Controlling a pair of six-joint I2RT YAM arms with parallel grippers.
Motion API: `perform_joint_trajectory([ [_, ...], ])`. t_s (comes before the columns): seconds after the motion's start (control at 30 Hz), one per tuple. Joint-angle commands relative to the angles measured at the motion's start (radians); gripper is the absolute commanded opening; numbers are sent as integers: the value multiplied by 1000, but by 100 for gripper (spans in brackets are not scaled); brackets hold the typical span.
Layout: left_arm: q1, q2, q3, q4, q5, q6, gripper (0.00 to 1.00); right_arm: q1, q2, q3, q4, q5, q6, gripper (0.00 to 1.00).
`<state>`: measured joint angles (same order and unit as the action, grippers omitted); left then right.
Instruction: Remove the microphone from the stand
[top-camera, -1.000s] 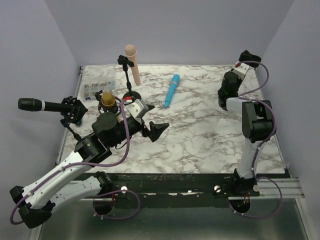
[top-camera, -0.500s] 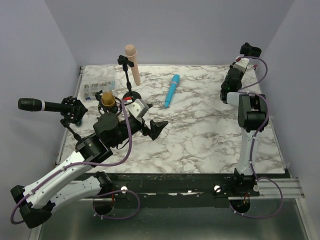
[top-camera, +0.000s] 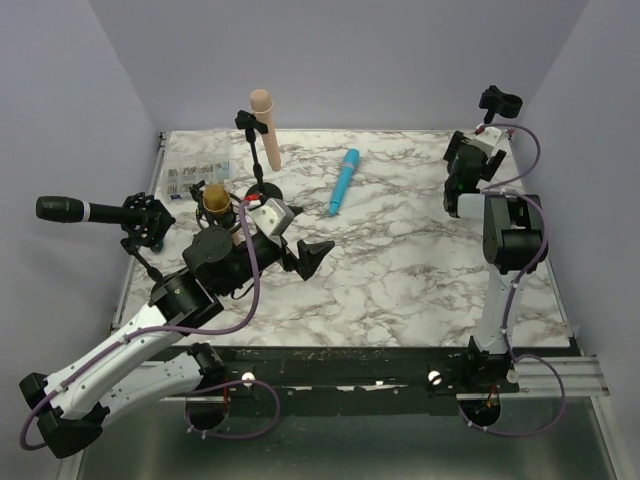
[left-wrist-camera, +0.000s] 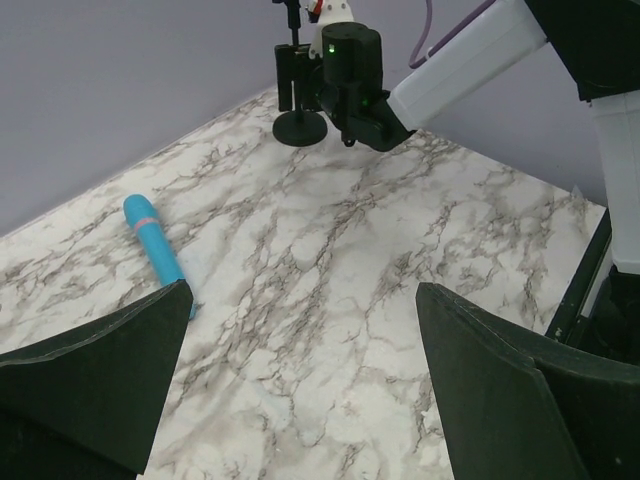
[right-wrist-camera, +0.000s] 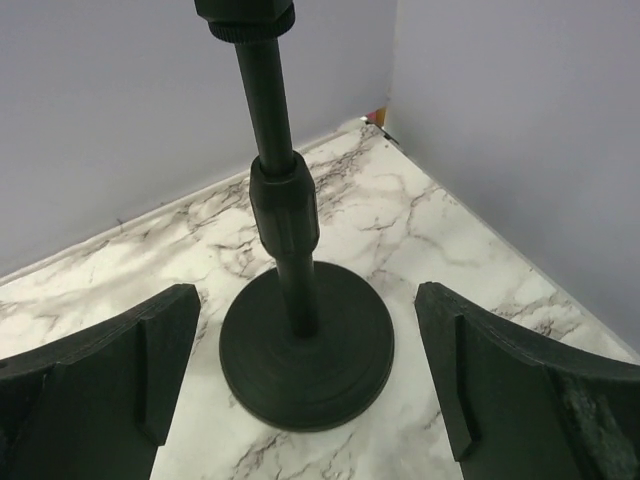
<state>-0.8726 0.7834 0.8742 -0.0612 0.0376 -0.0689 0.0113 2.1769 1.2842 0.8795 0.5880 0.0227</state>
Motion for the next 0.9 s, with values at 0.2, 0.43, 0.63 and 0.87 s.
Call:
perform_joint_trajectory([
  [0.2,-3,-64,13,-5,-29,43,98,24,-278,-206,-324,-102,285,100],
  [0.43,-3,-94,25,-14,-79,44,98,89,-488,-423,-403,-241,449,100],
  [0.63,-3,-115,33,-17,-162,42,98,256,-625,-525,-444,-323,445,100],
  [0.87,-3,-157,13,10,-240,40,98,396,-710,-573,-381,-556,453,100],
])
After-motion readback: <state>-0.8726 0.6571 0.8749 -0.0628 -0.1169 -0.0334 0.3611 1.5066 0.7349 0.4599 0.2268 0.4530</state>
